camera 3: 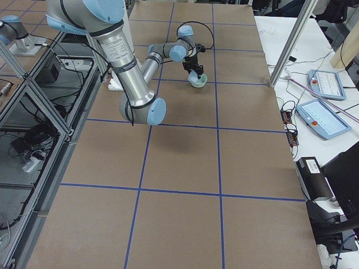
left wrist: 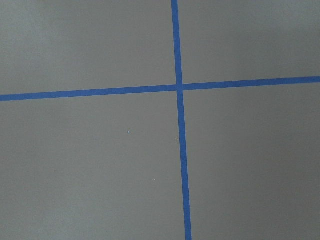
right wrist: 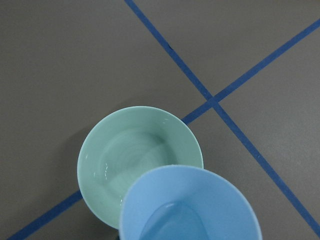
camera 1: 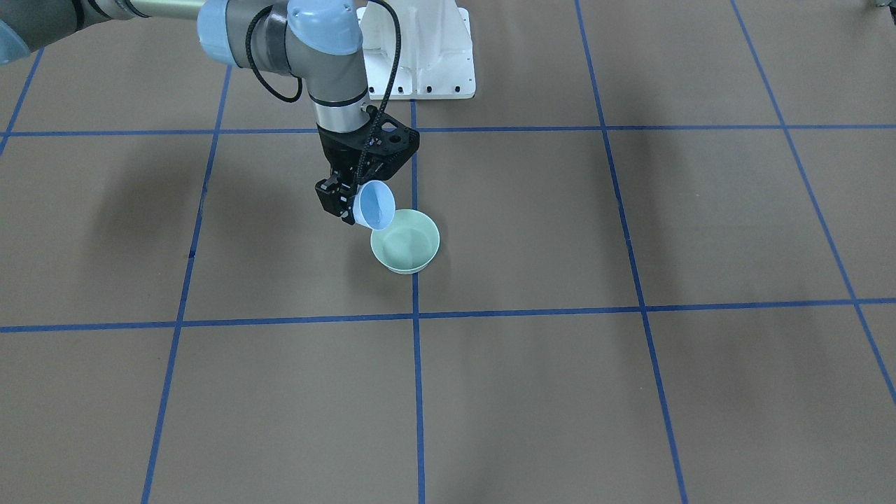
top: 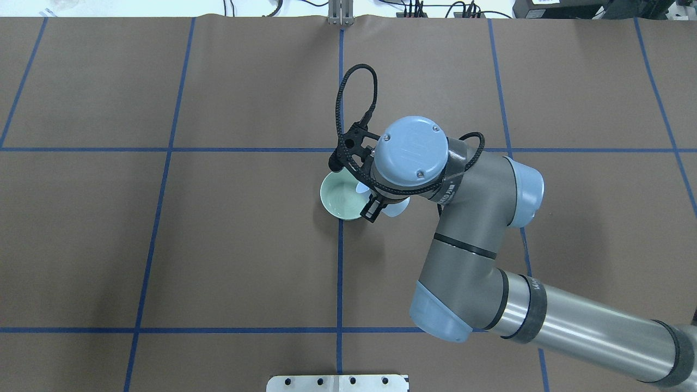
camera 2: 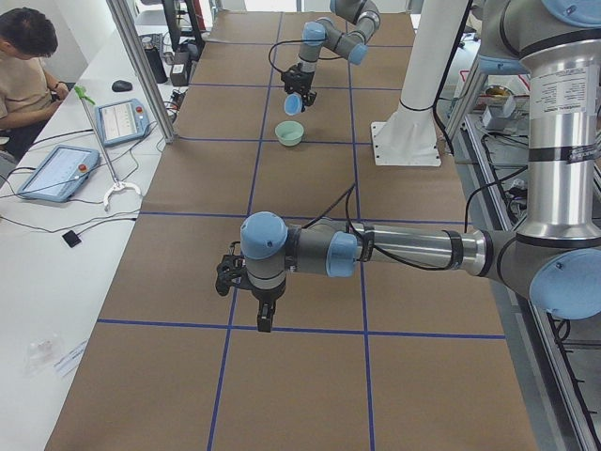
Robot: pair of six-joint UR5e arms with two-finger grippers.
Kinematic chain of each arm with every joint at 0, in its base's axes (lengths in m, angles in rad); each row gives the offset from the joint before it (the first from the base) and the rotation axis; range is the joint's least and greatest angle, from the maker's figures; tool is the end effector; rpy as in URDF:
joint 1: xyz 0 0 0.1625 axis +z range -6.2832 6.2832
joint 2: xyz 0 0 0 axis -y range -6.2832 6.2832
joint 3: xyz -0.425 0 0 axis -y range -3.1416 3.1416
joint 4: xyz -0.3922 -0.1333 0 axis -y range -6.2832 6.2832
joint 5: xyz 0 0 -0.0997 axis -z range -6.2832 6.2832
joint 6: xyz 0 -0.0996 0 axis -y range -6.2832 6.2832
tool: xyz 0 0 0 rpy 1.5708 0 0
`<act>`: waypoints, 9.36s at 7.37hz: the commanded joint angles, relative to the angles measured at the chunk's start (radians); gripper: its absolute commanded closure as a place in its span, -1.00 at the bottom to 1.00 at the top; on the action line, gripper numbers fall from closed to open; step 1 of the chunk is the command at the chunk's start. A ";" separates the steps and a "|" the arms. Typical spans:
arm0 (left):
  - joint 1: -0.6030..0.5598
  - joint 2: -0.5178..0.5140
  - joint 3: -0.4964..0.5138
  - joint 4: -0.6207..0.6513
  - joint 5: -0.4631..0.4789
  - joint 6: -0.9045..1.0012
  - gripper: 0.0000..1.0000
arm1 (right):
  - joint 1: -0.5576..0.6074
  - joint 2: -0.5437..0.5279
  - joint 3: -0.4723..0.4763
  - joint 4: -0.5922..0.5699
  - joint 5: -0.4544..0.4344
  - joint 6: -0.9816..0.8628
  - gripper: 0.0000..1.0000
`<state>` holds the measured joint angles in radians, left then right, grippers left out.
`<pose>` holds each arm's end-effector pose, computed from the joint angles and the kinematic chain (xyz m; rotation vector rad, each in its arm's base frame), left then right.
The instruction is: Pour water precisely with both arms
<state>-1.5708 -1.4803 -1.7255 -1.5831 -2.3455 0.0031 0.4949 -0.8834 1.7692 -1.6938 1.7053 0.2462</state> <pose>-0.0636 -0.4578 0.6239 0.0739 0.7742 0.0326 -0.5222 -0.4181 0.1897 0.5393 -0.5866 -0.8382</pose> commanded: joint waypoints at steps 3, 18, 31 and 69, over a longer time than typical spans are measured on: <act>0.000 0.002 0.003 0.000 0.000 0.000 -1.00 | -0.013 0.156 -0.115 -0.257 0.002 -0.008 1.00; -0.002 0.000 0.006 -0.002 0.000 0.002 -1.00 | -0.024 0.583 -0.542 -0.738 0.014 0.008 1.00; 0.000 -0.009 -0.006 -0.003 0.000 0.000 -1.00 | 0.146 -0.289 0.262 0.139 -0.213 0.658 1.00; 0.655 -0.435 -0.040 -0.355 0.140 -0.967 -1.00 | 1.021 -0.631 -0.280 0.203 0.605 -0.456 -1.00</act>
<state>-1.0438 -1.8469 -1.7709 -1.9614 -2.2980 -0.8145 1.5119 -1.4938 1.5009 -1.4948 2.3044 -0.2042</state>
